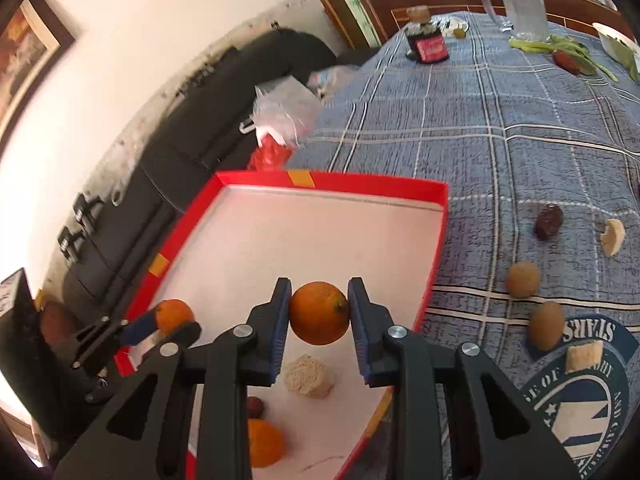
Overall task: Organize fruits
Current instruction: 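Carry both oranges to the red tray and open both tools to release them, then swing both open tools back toward the remaining items on the tablecloth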
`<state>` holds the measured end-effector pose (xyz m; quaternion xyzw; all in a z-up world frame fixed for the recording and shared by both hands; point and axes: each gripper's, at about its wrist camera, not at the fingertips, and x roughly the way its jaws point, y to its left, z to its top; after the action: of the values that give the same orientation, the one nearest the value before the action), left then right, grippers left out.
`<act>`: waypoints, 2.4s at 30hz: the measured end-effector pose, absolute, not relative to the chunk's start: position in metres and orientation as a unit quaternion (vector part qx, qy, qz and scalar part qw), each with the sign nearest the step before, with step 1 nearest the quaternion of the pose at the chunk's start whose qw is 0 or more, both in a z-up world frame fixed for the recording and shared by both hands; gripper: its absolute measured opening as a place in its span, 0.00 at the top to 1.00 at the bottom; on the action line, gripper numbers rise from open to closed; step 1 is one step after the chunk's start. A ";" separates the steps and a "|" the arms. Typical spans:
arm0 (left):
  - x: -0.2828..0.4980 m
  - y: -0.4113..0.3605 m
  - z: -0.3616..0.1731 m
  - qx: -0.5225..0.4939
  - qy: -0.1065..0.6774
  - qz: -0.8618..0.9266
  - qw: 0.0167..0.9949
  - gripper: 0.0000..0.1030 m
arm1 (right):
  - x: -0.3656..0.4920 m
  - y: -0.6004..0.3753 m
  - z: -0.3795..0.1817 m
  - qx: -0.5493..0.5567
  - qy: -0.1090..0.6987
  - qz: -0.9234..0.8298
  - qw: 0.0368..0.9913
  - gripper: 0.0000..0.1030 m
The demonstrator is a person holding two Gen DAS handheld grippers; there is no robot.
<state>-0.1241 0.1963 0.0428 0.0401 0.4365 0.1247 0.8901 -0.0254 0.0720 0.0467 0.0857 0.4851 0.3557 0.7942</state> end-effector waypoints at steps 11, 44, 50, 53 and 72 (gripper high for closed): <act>-0.132 0.197 0.041 0.043 0.438 0.131 0.888 0.46 | -0.017 0.078 0.043 0.073 0.522 0.335 0.781 0.48; -0.161 0.116 0.114 0.094 0.355 0.083 0.927 0.30 | -0.038 -0.275 0.031 0.530 0.454 0.182 0.692 0.00; -0.187 0.104 0.156 0.113 0.285 0.098 0.947 0.30 | -0.070 -0.258 0.143 0.381 0.376 0.200 0.820 0.00; -0.196 0.096 0.191 0.118 0.239 0.096 0.959 0.30 | -0.103 -0.253 0.213 0.315 0.298 0.202 0.878 0.00; -0.157 0.054 0.311 0.078 0.118 0.058 0.988 0.00 | -0.140 -0.266 0.368 0.093 0.240 0.186 0.948 0.00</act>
<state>-0.1571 0.0535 0.3107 0.0778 0.1175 0.0576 0.9883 -0.1396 -0.2664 0.3682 0.0928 0.2399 0.1865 0.9482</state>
